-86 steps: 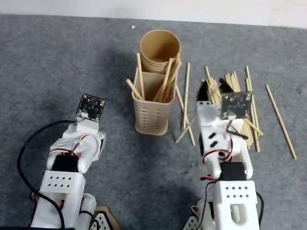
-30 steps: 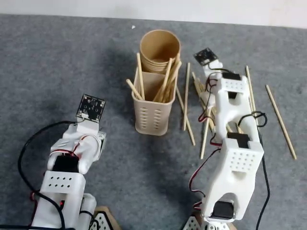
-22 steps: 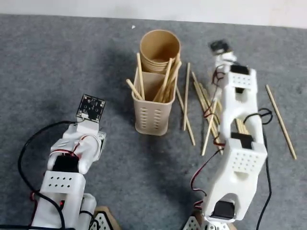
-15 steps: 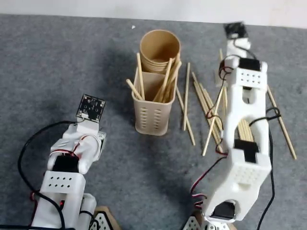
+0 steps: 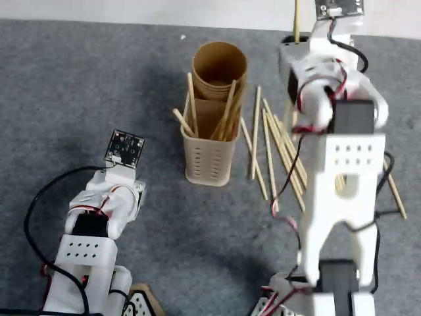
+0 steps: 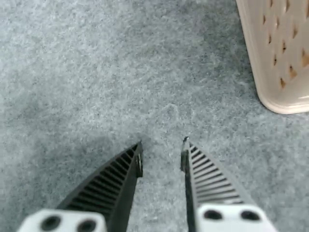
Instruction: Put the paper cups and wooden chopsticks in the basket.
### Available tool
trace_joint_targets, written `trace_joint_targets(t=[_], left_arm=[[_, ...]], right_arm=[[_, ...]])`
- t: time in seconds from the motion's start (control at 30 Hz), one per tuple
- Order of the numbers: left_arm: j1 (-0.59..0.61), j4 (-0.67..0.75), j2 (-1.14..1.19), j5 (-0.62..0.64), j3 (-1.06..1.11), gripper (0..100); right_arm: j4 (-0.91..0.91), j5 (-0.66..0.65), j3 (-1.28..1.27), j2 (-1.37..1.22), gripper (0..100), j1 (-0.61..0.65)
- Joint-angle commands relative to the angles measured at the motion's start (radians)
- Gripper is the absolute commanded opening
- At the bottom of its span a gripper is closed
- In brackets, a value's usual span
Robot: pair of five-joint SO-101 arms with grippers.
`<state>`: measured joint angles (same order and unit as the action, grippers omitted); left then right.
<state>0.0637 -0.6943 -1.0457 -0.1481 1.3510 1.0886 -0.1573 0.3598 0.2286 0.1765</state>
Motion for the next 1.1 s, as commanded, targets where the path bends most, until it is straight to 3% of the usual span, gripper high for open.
trace_joint_targets(t=[0.0,0.17,0.37,0.53,0.9,0.97,1.07], left_arm=[[-0.015,0.017,-0.010,0.005,-0.005,15],[-0.015,0.017,-0.010,0.005,-0.005,15],[-0.015,0.017,-0.010,0.005,-0.005,15],[-0.015,0.017,-0.010,0.005,-0.004,15],[-0.015,0.017,-0.010,0.005,-0.004,15],[-0.015,0.017,-0.010,0.005,-0.004,15],[-0.015,0.017,-0.010,0.005,-0.004,15]], right_arm=[[-0.064,0.057,0.031,0.142,0.5,0.081],[-0.160,0.060,0.031,0.219,0.5,0.226],[-0.246,0.066,-0.002,0.214,0.5,0.317],[-0.441,0.066,-0.197,0.219,0.5,0.337],[-0.674,0.101,-0.591,0.311,1.0,0.332],[-0.671,0.100,-0.631,0.355,4.2,0.332],[-0.670,0.084,-0.657,0.423,20.7,0.317]])
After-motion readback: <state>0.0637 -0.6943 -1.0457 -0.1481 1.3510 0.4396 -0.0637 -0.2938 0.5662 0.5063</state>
